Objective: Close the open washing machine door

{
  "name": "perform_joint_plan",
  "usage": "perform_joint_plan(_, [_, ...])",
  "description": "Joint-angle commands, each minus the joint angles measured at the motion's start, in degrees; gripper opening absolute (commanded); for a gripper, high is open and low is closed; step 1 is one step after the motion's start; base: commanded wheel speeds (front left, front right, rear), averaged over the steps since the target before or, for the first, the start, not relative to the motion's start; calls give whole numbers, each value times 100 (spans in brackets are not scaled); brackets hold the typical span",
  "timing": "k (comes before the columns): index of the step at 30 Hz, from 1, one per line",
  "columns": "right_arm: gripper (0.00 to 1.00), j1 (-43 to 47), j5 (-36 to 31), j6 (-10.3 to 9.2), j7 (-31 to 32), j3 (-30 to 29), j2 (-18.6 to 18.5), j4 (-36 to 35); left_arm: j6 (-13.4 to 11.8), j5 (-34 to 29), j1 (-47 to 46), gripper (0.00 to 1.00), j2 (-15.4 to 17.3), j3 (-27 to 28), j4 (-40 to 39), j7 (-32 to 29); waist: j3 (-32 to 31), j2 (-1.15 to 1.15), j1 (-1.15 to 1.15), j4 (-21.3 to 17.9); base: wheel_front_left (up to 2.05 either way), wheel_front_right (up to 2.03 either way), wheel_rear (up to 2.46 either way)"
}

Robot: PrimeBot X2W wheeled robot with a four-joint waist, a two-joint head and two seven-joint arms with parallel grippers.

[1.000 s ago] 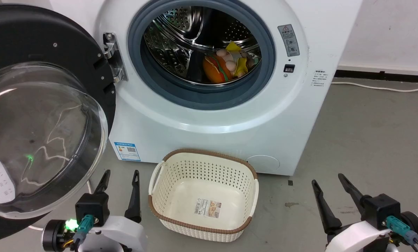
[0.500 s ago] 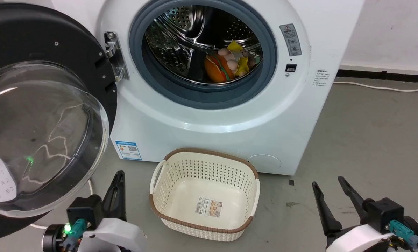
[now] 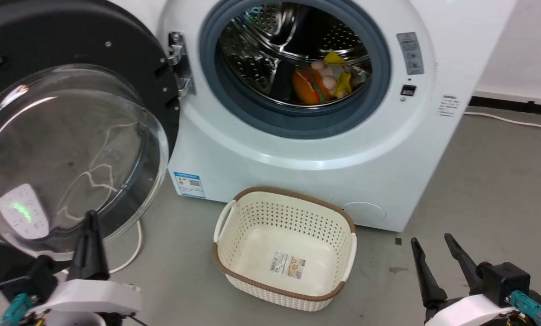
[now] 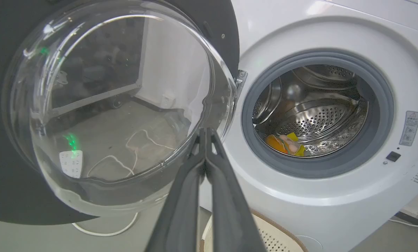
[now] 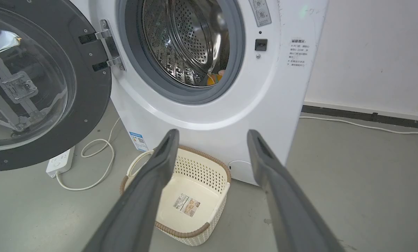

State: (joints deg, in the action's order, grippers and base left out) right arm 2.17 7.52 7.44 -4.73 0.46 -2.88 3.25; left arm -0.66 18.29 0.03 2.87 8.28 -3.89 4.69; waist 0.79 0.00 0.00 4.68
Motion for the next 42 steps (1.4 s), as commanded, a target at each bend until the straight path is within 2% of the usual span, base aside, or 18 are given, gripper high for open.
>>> perform_joint_plan(1, [100,47,63,2,-59,0,0,36,-8,117,-18,0,3,113,-46,62,15,0,0,75,0,0,0])
perform_joint_plan(10, [100,52,173,2,-167,-45,0,140,81,441,-216,0,3,900,-15,170,79,0,0,415,0,0,0])
perform_joint_plan(11, [100,55,205,2,-202,-69,0,166,125,539,-324,0,3,1184,32,206,110,0,0,510,0,0,0])
perform_joint_plan(19, [100,38,262,2,-298,-130,0,253,286,786,-812,0,2,2106,330,302,216,0,0,721,0,0,0])
perform_joint_plan(24, [100,23,270,3,-358,-182,0,301,404,724,-1184,0,2,2652,585,362,330,0,0,815,0,0,0])
perform_joint_plan(26, [100,-1,234,3,-406,-236,0,320,458,659,-1516,0,129,2939,921,410,493,0,0,884,0,0,0])
perform_joint_plan(42, [100,-117,-105,3,-129,-669,1,-257,540,769,-2892,0,1614,3476,2681,551,1456,0,0,1079,0,0,0])
